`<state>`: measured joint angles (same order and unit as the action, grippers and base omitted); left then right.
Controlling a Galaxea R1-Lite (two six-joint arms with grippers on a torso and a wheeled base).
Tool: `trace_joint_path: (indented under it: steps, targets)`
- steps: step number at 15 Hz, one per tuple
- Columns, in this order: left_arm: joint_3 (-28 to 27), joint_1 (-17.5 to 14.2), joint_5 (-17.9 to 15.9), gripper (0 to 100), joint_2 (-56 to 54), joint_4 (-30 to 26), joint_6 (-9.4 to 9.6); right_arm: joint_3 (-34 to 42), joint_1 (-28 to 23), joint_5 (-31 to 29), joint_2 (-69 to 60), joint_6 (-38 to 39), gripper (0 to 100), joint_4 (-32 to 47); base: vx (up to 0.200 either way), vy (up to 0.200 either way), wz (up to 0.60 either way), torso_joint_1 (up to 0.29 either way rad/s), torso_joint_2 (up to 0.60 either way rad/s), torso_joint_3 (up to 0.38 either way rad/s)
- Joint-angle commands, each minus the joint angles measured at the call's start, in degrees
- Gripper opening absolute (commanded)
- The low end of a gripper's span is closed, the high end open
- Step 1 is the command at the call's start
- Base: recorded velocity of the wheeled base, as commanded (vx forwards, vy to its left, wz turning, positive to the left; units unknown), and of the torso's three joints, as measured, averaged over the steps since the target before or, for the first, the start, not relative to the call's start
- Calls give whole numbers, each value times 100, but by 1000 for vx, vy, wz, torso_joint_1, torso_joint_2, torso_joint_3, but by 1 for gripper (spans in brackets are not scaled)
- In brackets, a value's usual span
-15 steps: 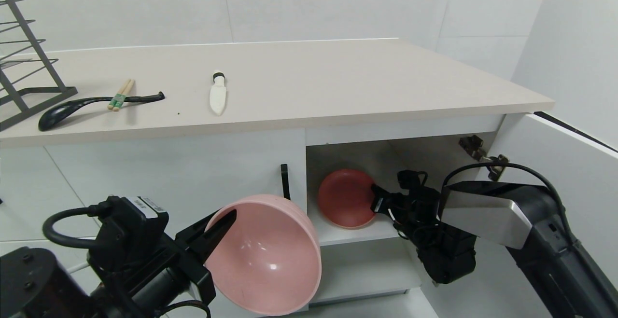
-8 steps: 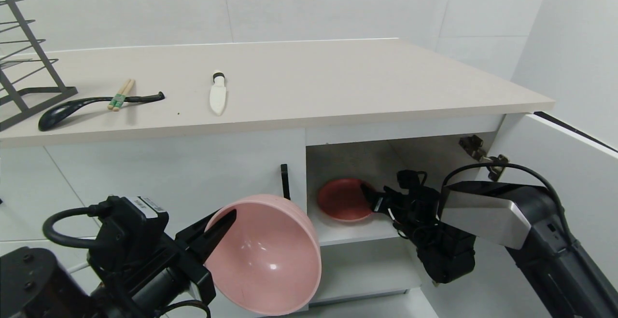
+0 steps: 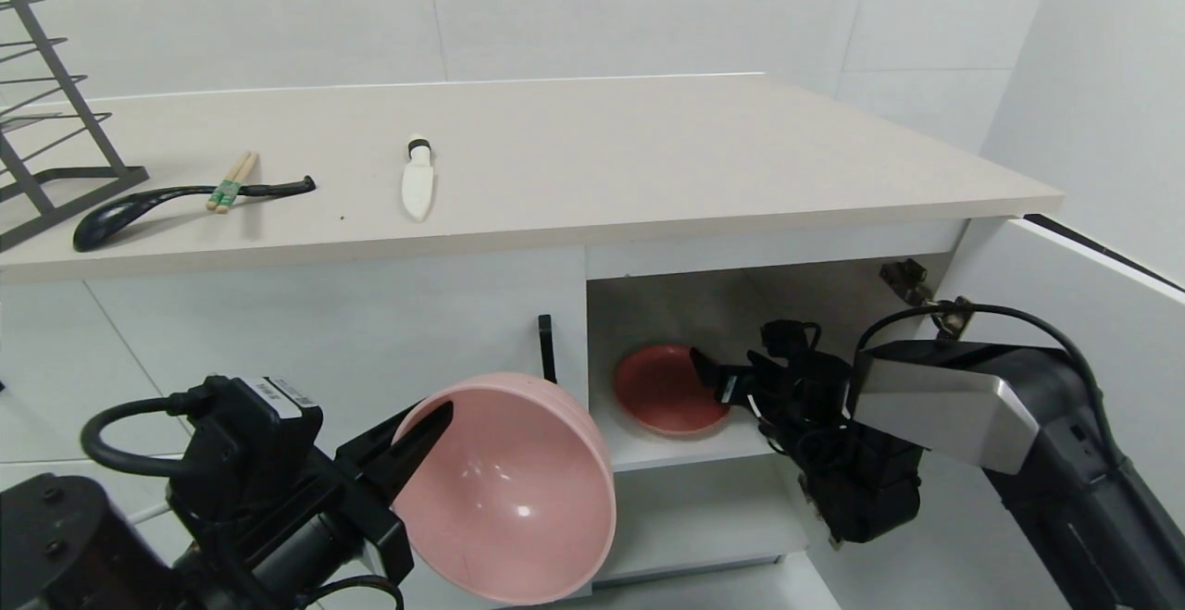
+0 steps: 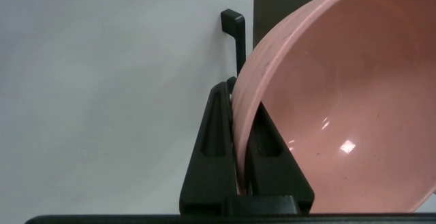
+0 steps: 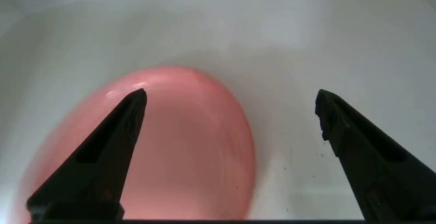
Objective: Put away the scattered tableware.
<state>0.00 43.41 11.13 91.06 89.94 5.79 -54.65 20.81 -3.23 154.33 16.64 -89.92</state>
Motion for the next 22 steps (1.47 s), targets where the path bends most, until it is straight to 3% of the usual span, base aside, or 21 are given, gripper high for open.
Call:
trace_joint_path:
  steps: [1, 8, 10, 12, 16, 19, 21, 22]
  targets:
    - [0, 1, 3, 0, -1, 6, 1, 860, 301, -2, -993, -29, 100, -8, 0, 0, 0, 0, 0, 0]
    - [0, 1, 3, 0, -10, 6, 10, 3382, 1338, -20, -3155, -416, 100, -8, 0, 0, 0, 0, 0, 0]
    - [0, 1, 3, 0, 17, 6, 36, 3901, 1329, -20, -3594, -1269, 100, -8, 0, 0, 0, 0, 0, 0]
    - [0, 1, 3, 0, 78, 6, 54, 3980, 1276, -29, -3735, -2209, 100, -8, 0, 0, 0, 0, 0, 0]
    - [-158, 18, 3, 0, 78, 6, 45, 4068, 1329, -20, -4008, -2341, 100, -8, 0, 0, 0, 0, 0, 0]
    - [-193, 335, 3, 0, 140, 6, 63, 4446, 1558, -20, -4772, -2341, 100, -8, 0, 0, 0, 0, 0, 0]
    - [-598, 554, 38, 0, 368, 6, 291, 4656, 1654, -20, -5247, -2314, 100, -8, 0, 0, 0, 0, 0, 0]
    - [-967, 607, 188, 0, 614, 6, 555, 4929, 1654, -20, -5440, -2323, 100, -8, 0, 0, 0, 0, 0, 0]
